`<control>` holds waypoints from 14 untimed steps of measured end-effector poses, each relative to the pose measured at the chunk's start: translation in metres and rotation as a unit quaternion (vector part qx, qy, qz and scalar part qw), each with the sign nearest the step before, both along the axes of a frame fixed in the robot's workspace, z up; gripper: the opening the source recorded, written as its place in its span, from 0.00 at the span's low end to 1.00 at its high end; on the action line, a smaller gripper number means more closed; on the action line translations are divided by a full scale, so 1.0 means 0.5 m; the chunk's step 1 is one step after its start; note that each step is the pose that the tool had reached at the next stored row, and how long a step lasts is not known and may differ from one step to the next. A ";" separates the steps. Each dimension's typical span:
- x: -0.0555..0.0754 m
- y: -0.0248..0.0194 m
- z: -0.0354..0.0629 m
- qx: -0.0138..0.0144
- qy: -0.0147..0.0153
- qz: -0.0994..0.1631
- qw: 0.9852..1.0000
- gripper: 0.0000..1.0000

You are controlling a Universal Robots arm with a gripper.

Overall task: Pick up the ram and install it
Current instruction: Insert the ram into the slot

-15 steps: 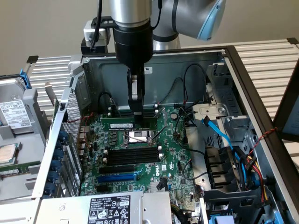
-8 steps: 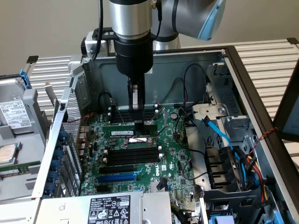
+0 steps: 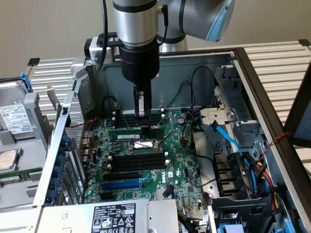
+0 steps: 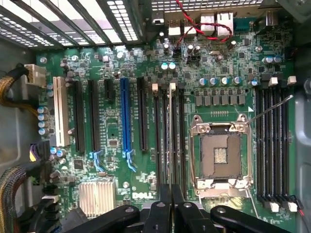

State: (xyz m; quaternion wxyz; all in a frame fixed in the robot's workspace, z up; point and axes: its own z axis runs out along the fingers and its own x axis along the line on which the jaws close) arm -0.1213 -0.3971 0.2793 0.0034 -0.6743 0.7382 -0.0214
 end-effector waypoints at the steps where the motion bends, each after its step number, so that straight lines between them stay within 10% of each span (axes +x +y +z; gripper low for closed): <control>1: -0.001 0.0000 -0.001 0.002 0.000 0.000 1.000 0.13; 14: -0.003 -0.0181 -0.017 0.004 0.000 0.000 1.000 0.13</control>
